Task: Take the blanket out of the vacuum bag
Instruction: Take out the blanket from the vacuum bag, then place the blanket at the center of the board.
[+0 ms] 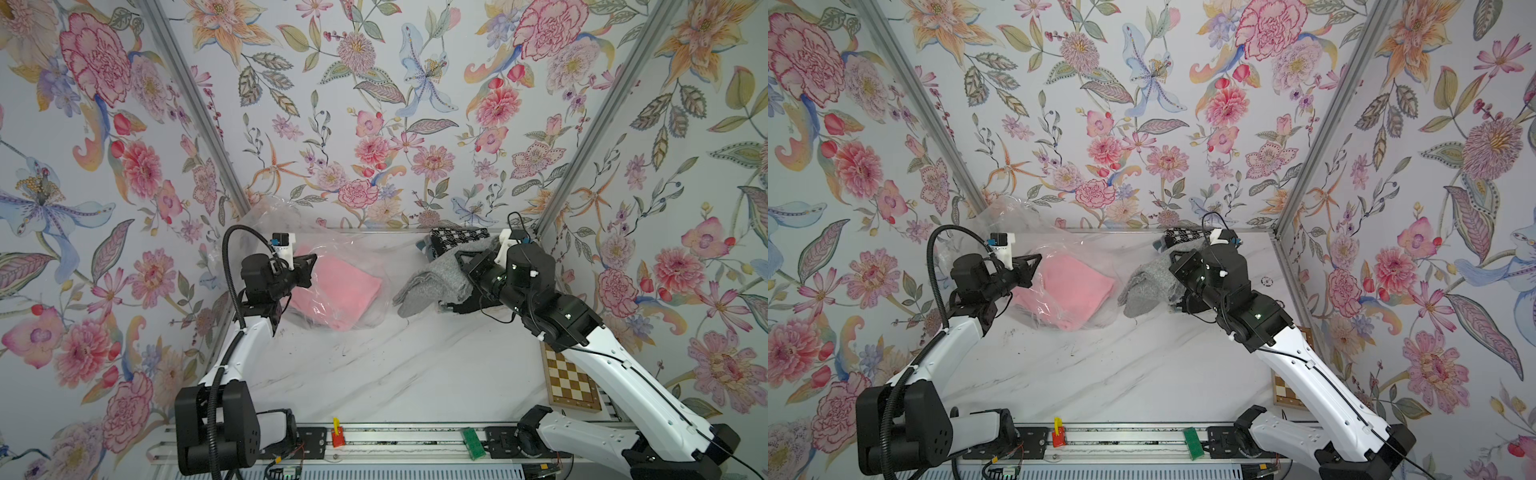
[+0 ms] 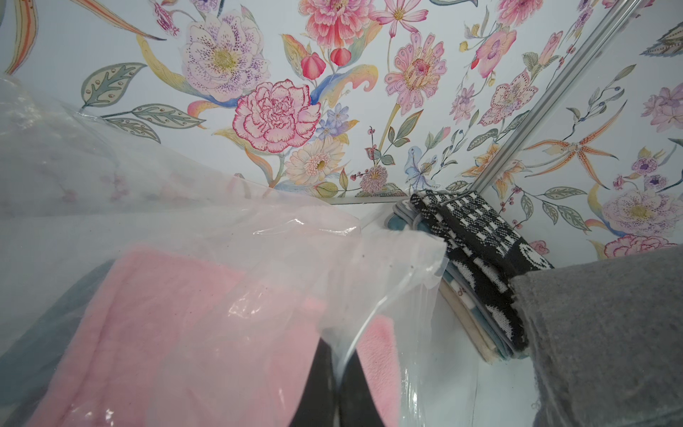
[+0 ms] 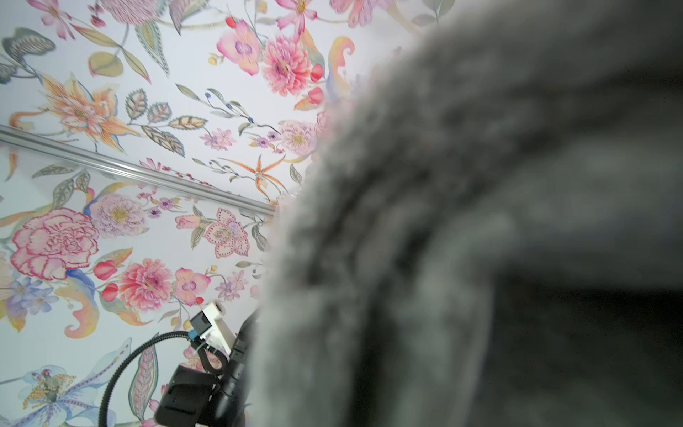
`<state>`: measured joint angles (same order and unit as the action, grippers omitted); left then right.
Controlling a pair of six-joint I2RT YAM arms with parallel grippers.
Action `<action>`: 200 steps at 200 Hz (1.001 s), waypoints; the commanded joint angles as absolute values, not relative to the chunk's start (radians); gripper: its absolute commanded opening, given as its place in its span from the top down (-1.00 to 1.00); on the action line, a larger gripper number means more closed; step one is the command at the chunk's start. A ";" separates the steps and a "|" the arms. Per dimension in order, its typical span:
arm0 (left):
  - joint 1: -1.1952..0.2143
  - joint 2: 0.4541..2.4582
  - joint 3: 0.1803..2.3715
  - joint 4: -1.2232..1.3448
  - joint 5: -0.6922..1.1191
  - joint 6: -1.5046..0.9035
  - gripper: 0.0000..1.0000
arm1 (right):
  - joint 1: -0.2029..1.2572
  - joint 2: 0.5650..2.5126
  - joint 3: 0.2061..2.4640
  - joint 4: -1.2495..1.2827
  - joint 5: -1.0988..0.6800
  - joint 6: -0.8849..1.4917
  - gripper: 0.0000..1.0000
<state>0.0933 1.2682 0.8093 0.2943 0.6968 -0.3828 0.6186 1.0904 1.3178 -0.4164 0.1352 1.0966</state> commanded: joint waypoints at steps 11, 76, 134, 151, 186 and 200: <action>0.105 1.240 0.804 0.330 0.695 -0.384 0.96 | 0.533 1.127 1.463 -0.448 0.093 1.039 1.00; 0.107 1.263 0.813 0.326 0.696 -0.380 0.96 | 0.382 1.246 1.599 -0.439 0.051 0.964 1.00; 0.117 1.266 0.826 0.316 0.691 -0.370 0.96 | 0.245 1.397 1.710 -0.345 -0.049 0.962 1.00; 0.129 1.266 0.825 0.318 0.691 -0.371 0.96 | 0.228 1.439 1.741 -0.321 -0.061 0.962 1.00; 0.141 1.273 0.825 0.318 0.690 -0.371 0.96 | 0.200 1.494 1.728 -0.219 -0.058 0.961 1.00; 0.144 1.279 0.828 0.319 0.695 -0.373 0.96 | 0.190 1.510 1.704 -0.170 -0.048 0.972 1.00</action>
